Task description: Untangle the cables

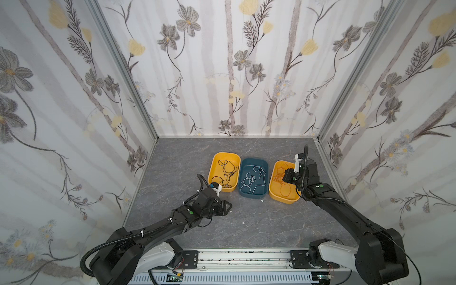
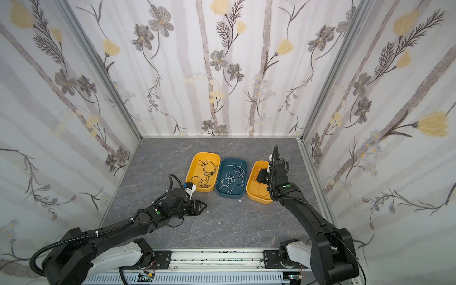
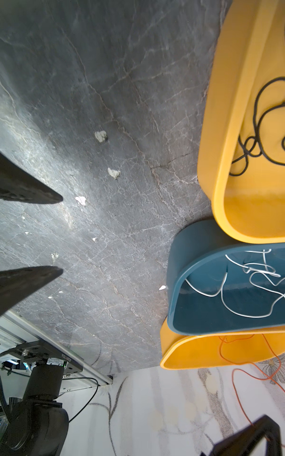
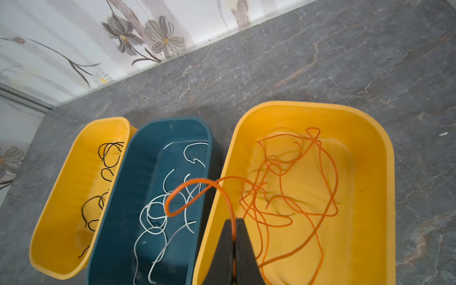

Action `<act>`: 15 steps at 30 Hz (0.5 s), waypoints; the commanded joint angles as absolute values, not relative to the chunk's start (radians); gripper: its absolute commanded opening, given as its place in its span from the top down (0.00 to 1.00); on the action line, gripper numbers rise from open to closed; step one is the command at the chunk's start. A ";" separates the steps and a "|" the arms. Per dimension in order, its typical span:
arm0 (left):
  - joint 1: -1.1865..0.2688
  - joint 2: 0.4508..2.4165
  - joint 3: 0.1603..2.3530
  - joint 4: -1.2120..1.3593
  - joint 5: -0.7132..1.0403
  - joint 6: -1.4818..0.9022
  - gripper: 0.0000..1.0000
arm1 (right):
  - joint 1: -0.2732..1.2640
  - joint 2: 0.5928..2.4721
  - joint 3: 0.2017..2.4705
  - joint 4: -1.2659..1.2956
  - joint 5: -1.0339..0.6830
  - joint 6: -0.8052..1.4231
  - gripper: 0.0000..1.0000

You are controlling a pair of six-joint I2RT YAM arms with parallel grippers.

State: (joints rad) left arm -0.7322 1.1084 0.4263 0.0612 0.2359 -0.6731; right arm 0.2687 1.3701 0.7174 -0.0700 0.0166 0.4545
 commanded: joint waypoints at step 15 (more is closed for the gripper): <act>-0.728 1.042 0.464 -0.024 0.132 -0.646 0.55 | 0.255 1.170 0.651 -0.106 0.049 0.477 0.57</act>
